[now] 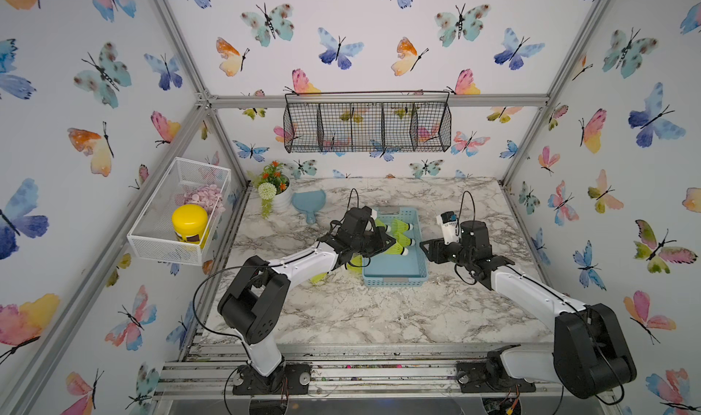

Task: Put the shuttlecocks into the storage box
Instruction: Place the shuttlecock in the storage box.

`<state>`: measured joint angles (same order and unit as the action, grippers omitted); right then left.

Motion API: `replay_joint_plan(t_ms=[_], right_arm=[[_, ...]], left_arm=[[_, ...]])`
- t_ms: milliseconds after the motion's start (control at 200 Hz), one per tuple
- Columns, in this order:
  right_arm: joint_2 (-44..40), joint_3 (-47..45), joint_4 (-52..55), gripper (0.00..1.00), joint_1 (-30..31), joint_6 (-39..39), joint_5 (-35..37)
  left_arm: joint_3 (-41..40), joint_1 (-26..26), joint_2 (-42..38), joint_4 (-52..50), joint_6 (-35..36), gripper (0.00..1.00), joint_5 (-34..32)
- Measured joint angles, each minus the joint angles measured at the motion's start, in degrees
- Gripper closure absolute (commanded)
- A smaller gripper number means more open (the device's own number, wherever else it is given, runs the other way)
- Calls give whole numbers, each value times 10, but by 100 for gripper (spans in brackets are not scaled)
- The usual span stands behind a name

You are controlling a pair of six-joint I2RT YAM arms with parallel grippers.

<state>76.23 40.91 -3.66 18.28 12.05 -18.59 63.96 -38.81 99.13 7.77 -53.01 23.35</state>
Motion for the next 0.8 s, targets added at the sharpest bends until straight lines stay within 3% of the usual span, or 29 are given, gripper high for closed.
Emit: replay_joint_plan(t_ms=[801], right_arm=[[46,0,-5,46,-7,5,-70]], left_arm=[[14,-18,107,67,-71,100,-19]])
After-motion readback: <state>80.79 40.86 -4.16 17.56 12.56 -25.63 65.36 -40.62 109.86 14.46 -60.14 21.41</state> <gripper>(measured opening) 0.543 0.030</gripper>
